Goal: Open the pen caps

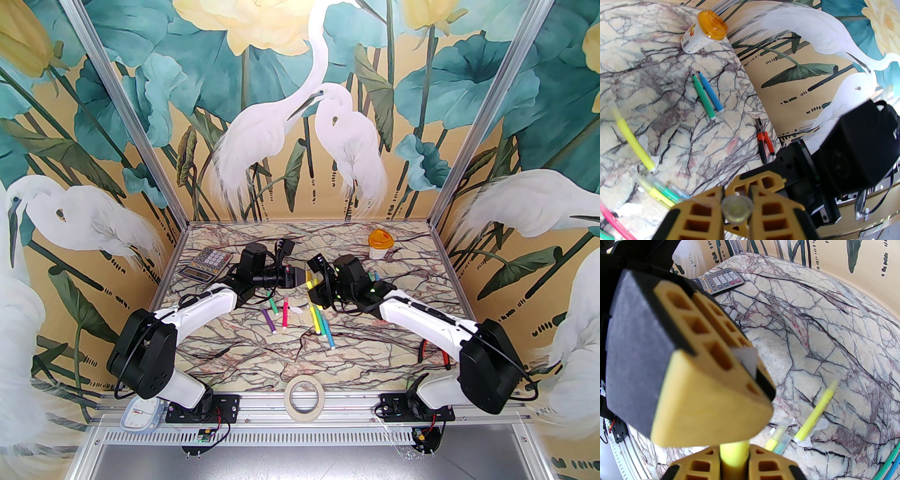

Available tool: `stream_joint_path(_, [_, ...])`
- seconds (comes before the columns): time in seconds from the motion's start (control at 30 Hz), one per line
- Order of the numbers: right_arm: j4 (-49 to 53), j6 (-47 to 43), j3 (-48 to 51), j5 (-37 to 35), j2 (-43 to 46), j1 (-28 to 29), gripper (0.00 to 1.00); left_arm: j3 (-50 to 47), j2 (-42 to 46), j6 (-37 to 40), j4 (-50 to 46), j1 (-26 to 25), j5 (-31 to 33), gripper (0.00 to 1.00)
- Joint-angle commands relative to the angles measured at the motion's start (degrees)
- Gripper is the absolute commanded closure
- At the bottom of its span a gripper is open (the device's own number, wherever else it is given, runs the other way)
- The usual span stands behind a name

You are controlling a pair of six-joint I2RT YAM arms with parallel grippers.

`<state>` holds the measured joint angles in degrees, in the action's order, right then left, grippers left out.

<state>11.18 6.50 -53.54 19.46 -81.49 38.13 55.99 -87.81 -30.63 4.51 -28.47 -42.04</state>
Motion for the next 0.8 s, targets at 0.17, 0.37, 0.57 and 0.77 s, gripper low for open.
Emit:
stream_joint_path(0.17, [1.95, -0.8, 9.02, 0.96, 5.65, -0.98, 1.0, 4.66, 0.76, -4.61, 1.3, 2.84, 7.79, 1.0])
stream_joint_path(0.37, [-0.88, 0.74, 12.12, 2.58, 8.05, -3.87, 1.0, 4.23, 0.05, -6.49, 2.02, 5.34, 6.66, 1.0])
stream_joint_path(0.57, [-0.25, 4.27, 11.09, -4.77, 7.89, -9.19, 1.0, 7.1, 1.68, 2.89, -14.73, 6.81, 19.04, 1.0])
stream_joint_path(0.77, [3.77, 7.11, 6.22, -17.01, 3.27, -14.36, 1.0, 13.01, -0.38, 12.1, -33.15, 7.19, 37.72, 1.0])
